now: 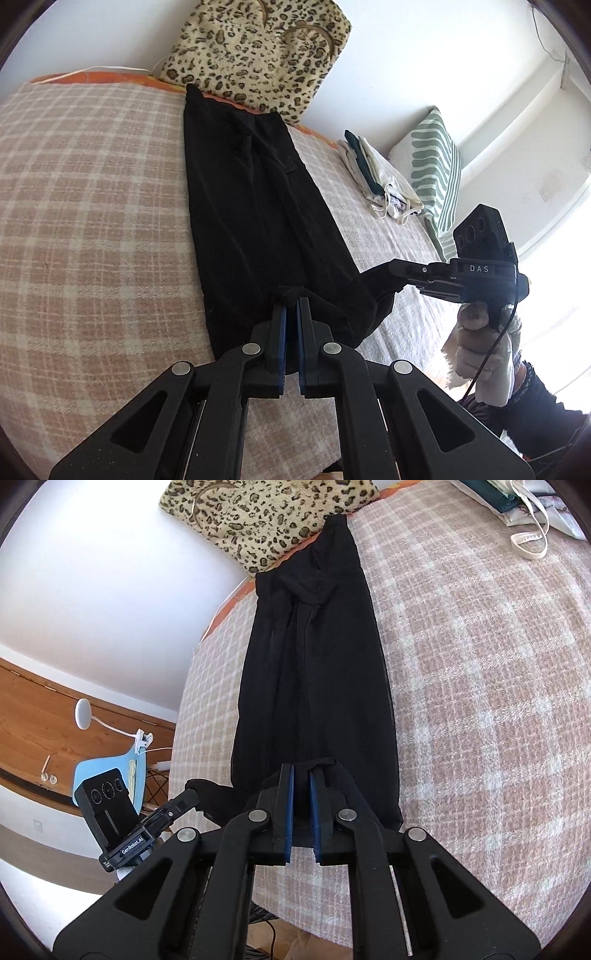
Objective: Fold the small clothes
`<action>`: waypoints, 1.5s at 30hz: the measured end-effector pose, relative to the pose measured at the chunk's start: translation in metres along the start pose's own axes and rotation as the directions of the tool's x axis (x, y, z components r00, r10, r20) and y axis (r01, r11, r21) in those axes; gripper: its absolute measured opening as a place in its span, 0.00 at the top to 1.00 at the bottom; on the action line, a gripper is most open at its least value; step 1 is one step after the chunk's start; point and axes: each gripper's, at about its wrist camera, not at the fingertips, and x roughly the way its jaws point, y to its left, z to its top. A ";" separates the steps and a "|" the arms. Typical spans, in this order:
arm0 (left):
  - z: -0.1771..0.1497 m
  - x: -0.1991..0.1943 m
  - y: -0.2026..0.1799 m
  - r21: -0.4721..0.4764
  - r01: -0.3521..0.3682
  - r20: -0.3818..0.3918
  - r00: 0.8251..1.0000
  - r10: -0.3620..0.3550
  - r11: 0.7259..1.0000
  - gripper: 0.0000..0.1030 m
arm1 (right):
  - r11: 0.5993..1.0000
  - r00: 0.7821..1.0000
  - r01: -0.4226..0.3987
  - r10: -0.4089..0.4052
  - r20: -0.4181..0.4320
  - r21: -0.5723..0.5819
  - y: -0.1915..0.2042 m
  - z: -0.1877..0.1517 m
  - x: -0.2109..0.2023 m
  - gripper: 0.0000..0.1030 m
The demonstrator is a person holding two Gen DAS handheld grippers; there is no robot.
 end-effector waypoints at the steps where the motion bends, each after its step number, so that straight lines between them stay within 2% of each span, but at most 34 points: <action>1: 0.003 0.003 0.003 -0.007 -0.007 0.000 1.000 0.007 1.000 0.97 | 1.000 1.000 0.001 -0.001 -0.006 0.010 -0.001 0.004 0.005 0.91; 5: 0.012 0.011 0.009 -0.015 -0.020 0.000 1.000 0.020 1.000 0.97 | 0.999 0.999 0.038 -0.038 0.003 0.003 -0.001 0.016 0.017 0.91; 13: 0.022 0.026 0.024 -0.039 -0.055 -0.012 0.998 0.055 0.998 0.97 | 0.993 0.996 0.089 -0.090 0.013 0.072 -0.023 0.032 0.029 0.91; 18: 0.023 0.033 0.025 -0.040 -0.063 -0.023 0.998 0.062 0.997 0.97 | 0.992 0.996 0.078 -0.081 0.024 0.104 -0.034 0.039 0.029 0.91; 21: 0.024 0.035 0.024 -0.040 -0.067 -0.021 0.998 0.066 0.997 0.97 | 0.995 0.999 0.045 -0.046 0.015 0.091 -0.031 0.041 0.030 0.91; 28: 0.026 0.036 0.025 -0.049 -0.099 -0.036 0.995 0.097 0.994 0.94 | 0.995 0.998 0.068 -0.068 0.005 0.070 -0.031 0.042 0.032 0.91; 29: 0.027 0.035 0.025 -0.052 -0.116 -0.040 0.993 0.113 0.992 0.89 | 0.996 0.998 0.064 -0.064 0.003 0.064 -0.032 0.042 0.029 0.89; 31: 0.031 0.028 0.025 -0.053 -0.133 -0.027 0.991 0.132 0.990 0.88 | 0.997 0.999 0.041 -0.042 0.016 0.060 -0.033 0.044 0.022 0.86; 33: 0.033 0.017 0.023 -0.038 -0.156 0.010 0.988 0.156 0.987 0.83 | 0.998 0.999 0.014 -0.016 0.044 0.055 -0.032 0.044 0.011 0.76; 35: 0.035 0.005 0.022 -0.017 -0.174 0.053 0.983 0.175 0.985 0.82 | 1.000 0.997 0.015 -0.016 0.073 0.018 -0.028 0.044 -0.001 0.66; 38: 0.033 -0.007 0.019 0.015 -0.143 0.080 0.987 0.141 0.990 0.82 | 0.997 0.994 0.047 -0.040 0.103 -0.067 -0.016 0.039 -0.015 0.66; 39: 0.031 -0.007 0.016 0.036 -0.128 0.068 0.990 0.125 0.991 0.82 | 0.993 0.995 0.050 -0.040 0.088 -0.109 -0.011 0.036 -0.015 0.66; 41: 0.024 0.001 0.007 0.097 -0.112 0.017 0.994 0.111 0.989 0.82 | 0.969 0.993 0.114 -0.107 0.046 -0.219 0.005 0.026 -0.007 0.67; 43: 0.016 0.010 0.001 0.142 -0.113 -0.025 0.993 0.117 0.983 0.82 | 0.928 0.986 0.163 -0.167 0.019 -0.334 0.019 0.012 0.006 0.73; 45: 0.010 0.022 0.000 0.149 -0.100 -0.072 0.991 0.112 0.984 0.83 | 0.904 0.980 0.174 -0.198 -0.021 -0.390 0.025 0.002 0.021 0.77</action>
